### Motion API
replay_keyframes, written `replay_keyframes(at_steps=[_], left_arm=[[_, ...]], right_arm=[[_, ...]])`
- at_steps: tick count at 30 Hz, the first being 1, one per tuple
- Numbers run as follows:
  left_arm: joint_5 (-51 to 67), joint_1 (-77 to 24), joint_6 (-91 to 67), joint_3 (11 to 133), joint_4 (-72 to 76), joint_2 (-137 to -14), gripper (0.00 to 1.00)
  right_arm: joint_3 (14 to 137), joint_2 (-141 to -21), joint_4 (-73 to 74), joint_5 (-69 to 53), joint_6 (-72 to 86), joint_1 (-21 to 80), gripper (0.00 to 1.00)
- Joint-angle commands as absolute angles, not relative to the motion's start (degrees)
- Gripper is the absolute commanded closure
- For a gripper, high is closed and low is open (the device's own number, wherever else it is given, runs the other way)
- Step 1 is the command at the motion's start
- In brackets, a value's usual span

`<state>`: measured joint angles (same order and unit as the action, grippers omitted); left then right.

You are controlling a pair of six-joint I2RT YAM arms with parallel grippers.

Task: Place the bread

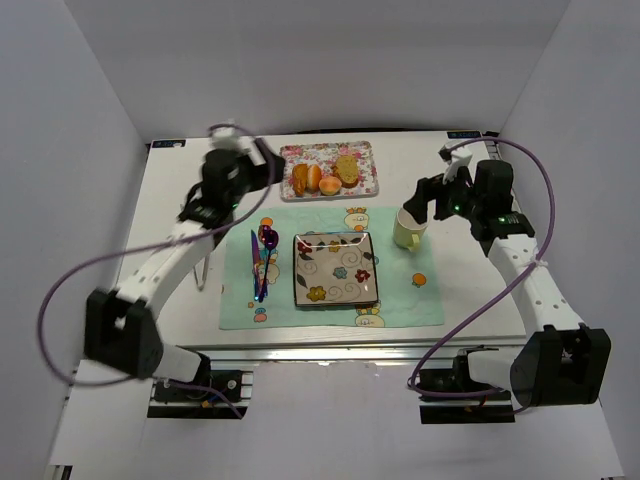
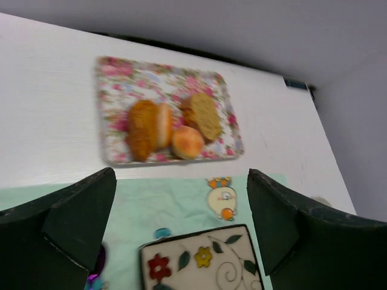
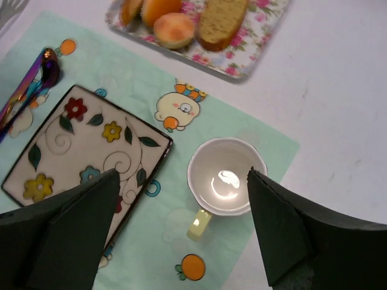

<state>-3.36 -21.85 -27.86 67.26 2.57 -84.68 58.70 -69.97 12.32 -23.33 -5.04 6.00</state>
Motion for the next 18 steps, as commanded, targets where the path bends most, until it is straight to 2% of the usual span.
replay_keyframes(at_steps=[1,2,3,4,5,6,7,9,10,11,12,13,14,15,16,18], left_arm=[[-4.8,-14.8,-31.0,56.3,-0.5,-70.2,0.02],[-4.3,-11.8,-29.9,54.1,-2.8,-67.4,0.02],[-3.9,-10.3,-29.2,50.7,-6.5,-64.9,0.02],[-3.3,-8.9,-28.4,49.5,-8.6,-62.7,0.03],[-3.1,-6.4,-26.4,48.8,-11.0,-59.2,0.07],[-3.2,-5.3,-25.1,48.1,-15.9,-58.0,0.14],[-3.4,-4.2,-23.2,48.1,-18.6,-57.3,0.46],[-4.6,-0.4,-22.2,48.0,-25.4,-56.6,0.94],[-4.7,0.9,-20.6,48.1,-27.3,-56.9,1.0],[-4.3,3.9,-19.6,48.1,-29.0,-57.8,1.0],[-4.5,4.7,-18.6,48.2,-31.4,-58.4,1.0],[-5.2,5.0,-16.7,48.4,-32.5,-59.1,1.0],[-5.4,5.4,-15.7,48.6,-33.5,-60.0,0.87],[-6.9,5.4,-15.2,49.0,-35.0,-62.1,0.63],[-7.7,5.4,-13.7,49.8,-35.2,-63.2,0.23],[-9.3,5.4,-12.0,50.8,-35.8,-67.1,0.12]], right_arm=[[60.1,-68.6,11.4,-37.8,-16.3,5.7,0.11],[59.8,-68.3,13.3,-45.0,-26.2,5.6,0.11],[59.9,-68.3,23.0,-50.6,-36.7,5.7,0.13],[59.4,-68.0,25.8,-61.4,-44.8,5.8,0.16],[58.9,-68.0,27.9,-65.2,-54.4,6.0,0.22],[58.4,-68.0,28.4,-69.1,-55.9,7.3,0.38],[57.9,-68.5,28.2,-69.3,-56.6,8.2,0.47],[59.0,-69.9,29.0,-65.2,-57.5,12.5,0.65],[60.8,-71.8,31.3,-63.4,-58.0,13.8,0.7],[61.8,-72.8,32.4,-61.9,-58.2,15.0,0.71],[62.3,-73.6,32.8,-60.0,-57.1,16.8,0.65],[62.6,-74.5,30.9,-58.8,-55.0,17.6,0.53],[62.4,-74.8,29.2,-57.2,-52.5,18.4,0.4],[62.2,-75.0,27.8,-53.8,-48.4,20.3,0.11],[62.2,-75.4,26.7,-52.7,-47.7,20.9,0.11],[61.8,-75.7,25.1,-51.7,-45.4,21.7,0.11]])
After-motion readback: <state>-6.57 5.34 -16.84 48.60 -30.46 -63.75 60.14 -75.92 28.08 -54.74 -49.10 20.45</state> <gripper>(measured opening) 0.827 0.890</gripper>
